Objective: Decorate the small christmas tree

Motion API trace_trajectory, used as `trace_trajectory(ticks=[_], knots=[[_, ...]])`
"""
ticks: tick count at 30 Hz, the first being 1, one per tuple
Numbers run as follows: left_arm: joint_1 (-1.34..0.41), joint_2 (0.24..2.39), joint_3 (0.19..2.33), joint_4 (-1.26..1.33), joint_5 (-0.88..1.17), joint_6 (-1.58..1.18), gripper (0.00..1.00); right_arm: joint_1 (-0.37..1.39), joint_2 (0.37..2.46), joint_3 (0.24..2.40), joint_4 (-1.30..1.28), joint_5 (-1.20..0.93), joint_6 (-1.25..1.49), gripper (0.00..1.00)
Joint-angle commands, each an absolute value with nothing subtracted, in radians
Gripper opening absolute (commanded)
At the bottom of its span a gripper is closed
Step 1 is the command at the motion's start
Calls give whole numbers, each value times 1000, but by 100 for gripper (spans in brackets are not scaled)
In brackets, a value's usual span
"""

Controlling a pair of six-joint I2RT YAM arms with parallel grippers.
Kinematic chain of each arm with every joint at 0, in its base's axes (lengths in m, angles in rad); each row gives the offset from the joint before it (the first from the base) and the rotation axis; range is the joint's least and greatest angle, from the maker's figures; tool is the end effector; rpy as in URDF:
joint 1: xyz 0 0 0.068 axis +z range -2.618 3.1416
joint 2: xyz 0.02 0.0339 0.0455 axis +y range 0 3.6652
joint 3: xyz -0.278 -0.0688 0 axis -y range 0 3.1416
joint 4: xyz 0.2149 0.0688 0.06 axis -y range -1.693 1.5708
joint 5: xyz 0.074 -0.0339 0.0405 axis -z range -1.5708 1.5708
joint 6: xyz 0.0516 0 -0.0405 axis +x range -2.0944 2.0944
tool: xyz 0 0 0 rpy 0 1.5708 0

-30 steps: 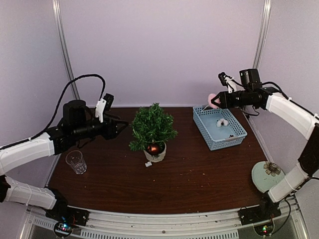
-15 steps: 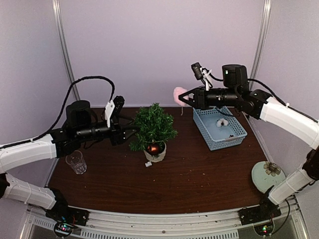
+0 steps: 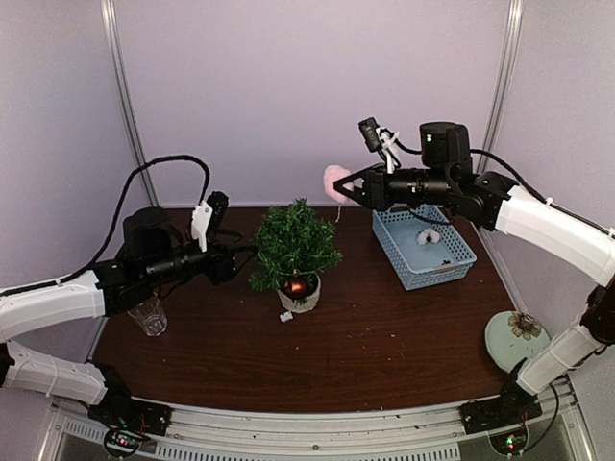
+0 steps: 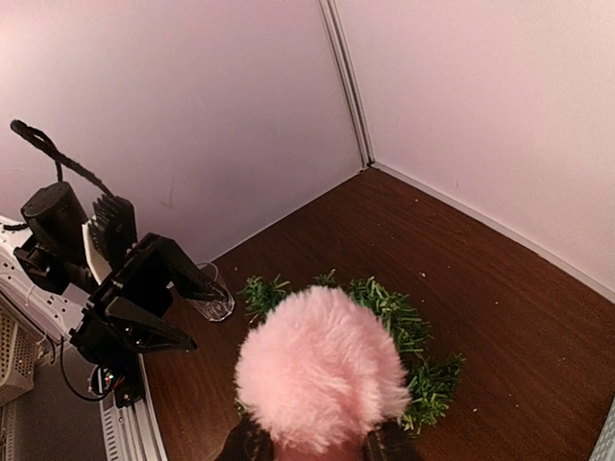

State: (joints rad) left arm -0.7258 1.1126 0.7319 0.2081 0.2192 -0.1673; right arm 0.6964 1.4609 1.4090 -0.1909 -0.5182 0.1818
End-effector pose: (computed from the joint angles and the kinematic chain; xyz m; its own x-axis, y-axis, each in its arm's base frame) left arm 0.1731 -0.1686 0.3173 -0.2612 0.0145 -0.9652 0.7754 0.5987 -0.2009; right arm 0.2311 0.2265 0.4100 -0.3488 -0.0870 -0.9331 -0.8775 0.3800 0.2926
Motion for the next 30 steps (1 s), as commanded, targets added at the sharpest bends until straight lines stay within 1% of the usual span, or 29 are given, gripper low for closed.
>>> trace_trajectory(ticks=[1, 4, 6, 12, 14, 17, 22, 30], knots=[[-726, 1044, 605, 178, 60, -280, 54, 654, 1405, 1388, -216, -478, 170, 18], [-716, 1033, 560, 159, 38, -305, 52, 643, 1397, 1364, -216, -501, 178, 18], [-706, 1053, 552, 145, 53, -304, 49, 642, 1392, 1347, -220, -506, 183, 17], [-655, 1134, 530, 234, 108, -311, 36, 640, 1341, 1268, -259, -453, 186, 17], [-637, 1164, 537, 260, 115, -309, 34, 638, 1324, 1230, -259, -434, 204, 17], [-623, 1217, 561, 293, 143, -286, 32, 636, 1319, 1166, -249, -430, 234, 17], [-624, 1303, 616, 277, 217, -212, 28, 637, 1322, 1085, -228, -414, 286, 16], [-666, 1323, 624, 320, 298, -153, 24, 637, 1356, 987, -150, -437, 373, 15]])
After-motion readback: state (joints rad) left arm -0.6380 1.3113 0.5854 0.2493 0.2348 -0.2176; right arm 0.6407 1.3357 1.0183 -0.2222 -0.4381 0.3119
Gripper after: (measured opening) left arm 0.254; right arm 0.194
